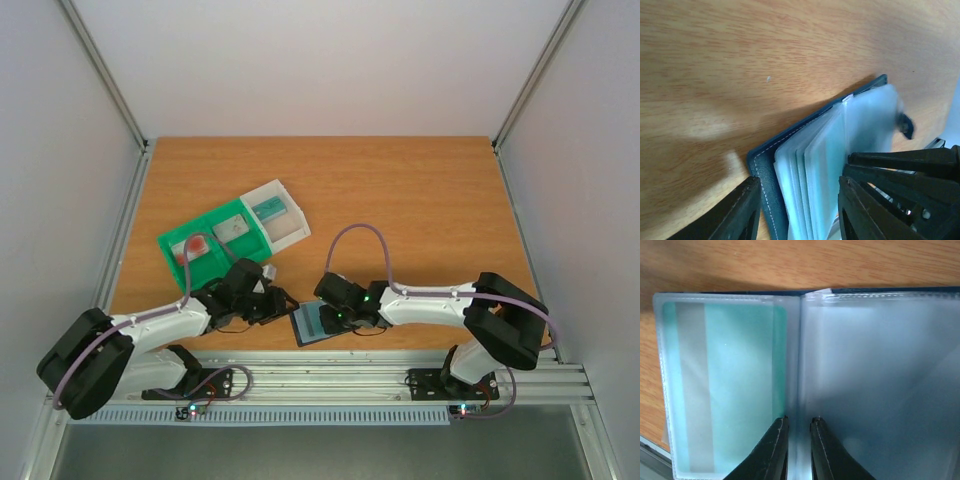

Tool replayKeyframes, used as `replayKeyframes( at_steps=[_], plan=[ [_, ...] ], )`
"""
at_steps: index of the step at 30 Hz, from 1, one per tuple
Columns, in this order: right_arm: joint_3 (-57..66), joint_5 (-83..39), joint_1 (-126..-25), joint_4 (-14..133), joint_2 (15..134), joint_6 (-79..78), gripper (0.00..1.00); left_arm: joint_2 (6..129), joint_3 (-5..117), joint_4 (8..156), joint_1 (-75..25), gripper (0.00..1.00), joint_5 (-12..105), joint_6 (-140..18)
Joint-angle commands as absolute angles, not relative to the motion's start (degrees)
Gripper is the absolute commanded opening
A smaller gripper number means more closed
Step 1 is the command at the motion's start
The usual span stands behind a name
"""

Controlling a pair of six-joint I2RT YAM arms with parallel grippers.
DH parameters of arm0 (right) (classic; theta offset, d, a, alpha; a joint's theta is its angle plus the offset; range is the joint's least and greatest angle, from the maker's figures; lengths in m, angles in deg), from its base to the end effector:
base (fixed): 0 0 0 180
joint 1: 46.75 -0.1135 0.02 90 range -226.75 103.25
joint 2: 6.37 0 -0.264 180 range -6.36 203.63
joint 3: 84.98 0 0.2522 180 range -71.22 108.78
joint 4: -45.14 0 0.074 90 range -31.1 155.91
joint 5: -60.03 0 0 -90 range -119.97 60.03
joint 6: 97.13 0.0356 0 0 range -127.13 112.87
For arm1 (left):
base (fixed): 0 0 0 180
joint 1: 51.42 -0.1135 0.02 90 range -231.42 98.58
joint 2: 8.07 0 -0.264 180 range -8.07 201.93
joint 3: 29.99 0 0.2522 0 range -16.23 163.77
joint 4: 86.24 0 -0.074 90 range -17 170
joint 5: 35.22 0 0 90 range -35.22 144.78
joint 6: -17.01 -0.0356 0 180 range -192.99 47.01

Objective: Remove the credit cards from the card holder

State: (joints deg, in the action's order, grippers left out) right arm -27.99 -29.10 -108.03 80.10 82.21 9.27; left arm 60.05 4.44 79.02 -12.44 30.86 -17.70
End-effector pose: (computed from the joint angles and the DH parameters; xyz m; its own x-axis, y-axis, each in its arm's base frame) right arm 0.1302 0.2387 0.1448 -0.6713 -0.6377 -0.3778 -0.7195 0.6830 0.1257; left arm 0.1481 -0.1384 0.1389 -0.9758 -0.1770 -0.1285 -0.0316 0.6951 -0.7182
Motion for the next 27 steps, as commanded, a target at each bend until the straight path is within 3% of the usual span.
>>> replayKeyframes(
  at_steps=[1,9,15,19,23,27],
  plan=[
    [-31.4,-30.6,-107.0,77.0,81.4,11.2,0.13,60.6,2.9,83.2,-12.3,0.44,31.2,-17.2],
    [-33.6,-27.6,-105.7,74.8,81.2,12.8,0.11,67.5,-0.9,97.4,-12.3,0.45,27.9,-12.7],
    [-34.9,-27.1,-104.9,73.9,80.6,13.6,0.11,69.1,-3.0,105.3,-12.2,0.39,27.0,-10.1],
    [-35.0,-26.9,-104.7,73.8,80.7,13.7,0.11,66.3,-3.7,106.5,-12.3,0.31,27.1,-9.5],
    [-34.8,-26.7,-104.6,73.9,80.6,13.7,0.12,62.4,-4.1,105.8,-12.2,0.29,27.4,-9.5],
    [-34.6,-26.2,-104.5,73.8,80.5,13.7,0.13,60.9,-5.1,108.3,-12.2,0.14,27.2,-9.2]
  ],
)
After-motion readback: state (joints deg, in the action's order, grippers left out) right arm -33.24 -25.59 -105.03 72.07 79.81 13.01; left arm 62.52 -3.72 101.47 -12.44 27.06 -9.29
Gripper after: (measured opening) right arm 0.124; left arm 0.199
